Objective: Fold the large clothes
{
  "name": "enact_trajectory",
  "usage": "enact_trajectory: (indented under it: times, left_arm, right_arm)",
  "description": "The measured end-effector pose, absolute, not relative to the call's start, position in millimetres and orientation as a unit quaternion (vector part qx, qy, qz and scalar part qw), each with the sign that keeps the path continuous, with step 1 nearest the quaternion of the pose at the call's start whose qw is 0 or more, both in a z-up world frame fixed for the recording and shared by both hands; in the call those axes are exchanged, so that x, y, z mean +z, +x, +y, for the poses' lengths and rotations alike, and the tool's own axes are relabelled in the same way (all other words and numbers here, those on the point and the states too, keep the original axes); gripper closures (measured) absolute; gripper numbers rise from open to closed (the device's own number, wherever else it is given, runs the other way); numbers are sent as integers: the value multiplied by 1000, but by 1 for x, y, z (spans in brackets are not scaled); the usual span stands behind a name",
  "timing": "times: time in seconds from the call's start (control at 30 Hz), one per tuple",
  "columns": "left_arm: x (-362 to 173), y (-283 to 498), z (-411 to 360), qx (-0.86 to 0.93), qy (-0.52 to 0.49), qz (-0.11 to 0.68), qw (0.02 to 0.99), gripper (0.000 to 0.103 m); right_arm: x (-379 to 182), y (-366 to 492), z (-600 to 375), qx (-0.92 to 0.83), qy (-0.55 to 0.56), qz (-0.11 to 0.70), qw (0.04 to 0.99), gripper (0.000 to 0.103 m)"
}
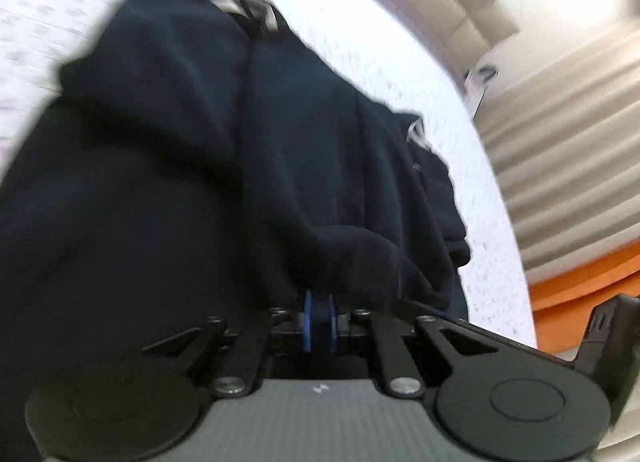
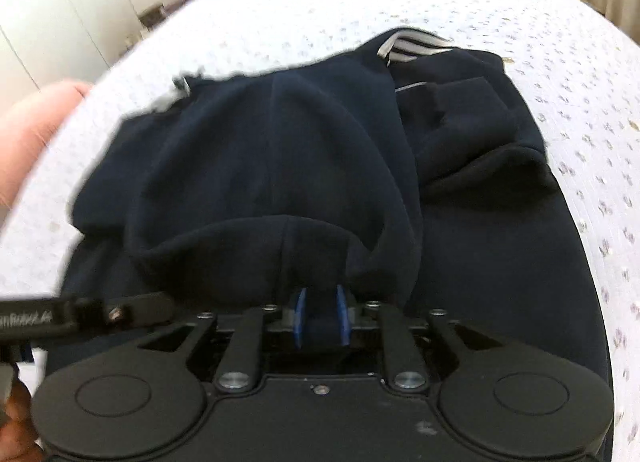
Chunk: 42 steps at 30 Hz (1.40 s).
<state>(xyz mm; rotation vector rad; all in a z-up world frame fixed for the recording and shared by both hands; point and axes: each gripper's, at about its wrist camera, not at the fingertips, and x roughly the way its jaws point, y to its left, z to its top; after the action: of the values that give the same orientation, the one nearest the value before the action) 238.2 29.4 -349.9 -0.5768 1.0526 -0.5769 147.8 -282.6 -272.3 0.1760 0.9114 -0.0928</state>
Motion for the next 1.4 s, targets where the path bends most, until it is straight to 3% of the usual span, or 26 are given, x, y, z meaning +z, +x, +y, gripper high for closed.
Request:
enact_trajectory:
  times: [0.13, 0.2, 0.27, 0.4, 0.47, 0.5, 1.03, 1.4]
  left_arm:
    - [-331, 194, 93, -229, -285, 475, 801, 86]
    - [-320, 171, 128, -200, -282, 472, 811, 79]
    - [-306, 158, 158, -170, -274, 477, 818, 78]
    - [-294, 124, 207, -129, -282, 473, 825, 66]
    - [-297, 110, 225, -126, -290, 479, 819, 61]
    - [-300, 106, 227, -130, -289, 487, 814, 60]
    - [-377, 28, 213, -178, -289, 588, 734, 59]
    - [-406, 11, 221, -203, -367, 589, 691, 57]
  right_arm:
    - [-250, 103, -295, -62, 96, 428, 897, 76]
    - [-239, 82, -300, -69, 115, 436, 890, 68]
    - [-233, 57, -307, -78, 127, 442, 884, 49]
    - [-232, 16, -315, -94, 118, 461, 874, 43]
    - [-233, -1, -319, -105, 115, 473, 867, 31]
    - [-235, -9, -322, -111, 117, 478, 864, 29]
    - [-260, -88, -369, -196, 113, 516, 826, 25]
    - [-298, -101, -386, -193, 160, 531, 809, 24]
